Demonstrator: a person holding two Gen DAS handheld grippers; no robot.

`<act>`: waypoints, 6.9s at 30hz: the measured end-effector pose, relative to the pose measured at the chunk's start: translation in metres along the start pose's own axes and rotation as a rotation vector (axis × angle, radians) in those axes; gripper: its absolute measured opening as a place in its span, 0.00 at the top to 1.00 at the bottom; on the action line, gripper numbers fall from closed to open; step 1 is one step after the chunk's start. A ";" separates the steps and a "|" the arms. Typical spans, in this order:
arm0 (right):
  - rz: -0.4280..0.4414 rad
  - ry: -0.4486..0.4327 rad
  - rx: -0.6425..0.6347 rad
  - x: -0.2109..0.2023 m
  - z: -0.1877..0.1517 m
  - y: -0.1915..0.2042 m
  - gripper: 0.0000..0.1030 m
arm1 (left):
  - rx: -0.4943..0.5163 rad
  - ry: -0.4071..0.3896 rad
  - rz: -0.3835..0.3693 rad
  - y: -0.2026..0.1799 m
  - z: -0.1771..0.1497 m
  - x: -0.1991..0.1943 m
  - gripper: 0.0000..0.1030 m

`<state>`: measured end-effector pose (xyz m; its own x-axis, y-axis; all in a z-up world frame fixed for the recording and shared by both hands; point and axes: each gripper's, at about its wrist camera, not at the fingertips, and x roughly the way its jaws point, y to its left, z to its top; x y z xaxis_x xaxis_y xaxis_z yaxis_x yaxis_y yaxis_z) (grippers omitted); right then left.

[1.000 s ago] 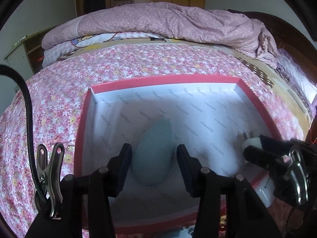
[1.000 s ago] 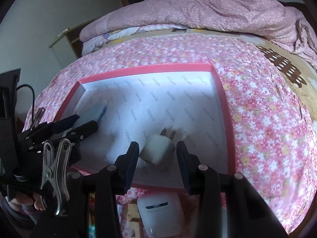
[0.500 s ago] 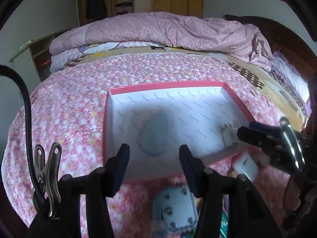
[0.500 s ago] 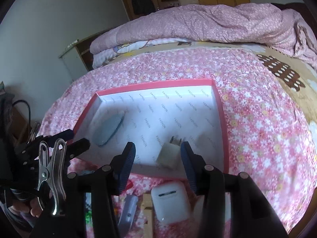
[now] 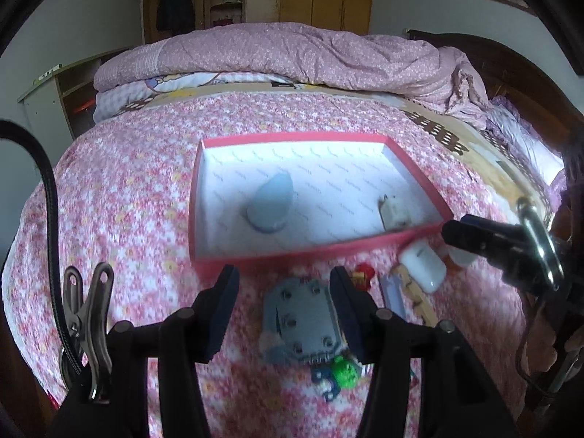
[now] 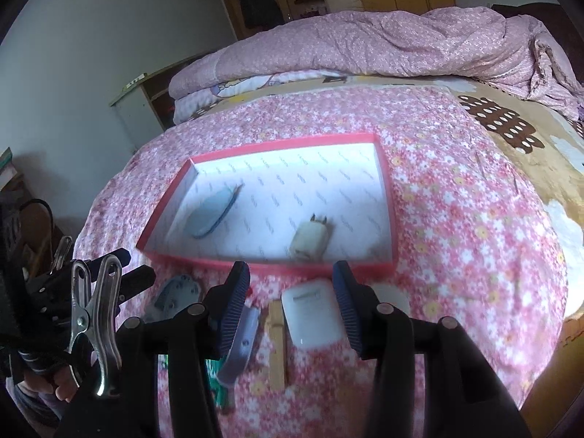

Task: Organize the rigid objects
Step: 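Move the left gripper to the grey bracket and grasp its curved arm, then lift the grey bracket with the left gripper while the right gripper grasps the wooden lid, then place the grey bracket and wooden lid into the tray and release both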

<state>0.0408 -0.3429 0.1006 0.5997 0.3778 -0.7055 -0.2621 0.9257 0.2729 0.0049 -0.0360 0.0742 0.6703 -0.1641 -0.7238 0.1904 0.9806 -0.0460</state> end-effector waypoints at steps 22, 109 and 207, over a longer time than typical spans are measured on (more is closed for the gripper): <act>0.086 0.089 -0.050 -0.004 -0.063 0.022 0.53 | -0.070 0.022 0.030 0.020 -0.040 0.003 0.57; 0.171 0.067 -0.218 0.058 -0.056 0.091 0.69 | -0.188 -0.037 -0.024 0.055 -0.066 0.014 0.81; -0.033 0.073 -0.096 0.085 0.021 -0.002 0.63 | -0.081 -0.033 0.139 0.037 0.019 0.068 0.72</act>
<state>0.1086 -0.3123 0.0540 0.5536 0.3417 -0.7594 -0.3167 0.9298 0.1875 0.0715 -0.0134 0.0365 0.7094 -0.0285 -0.7042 0.0366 0.9993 -0.0035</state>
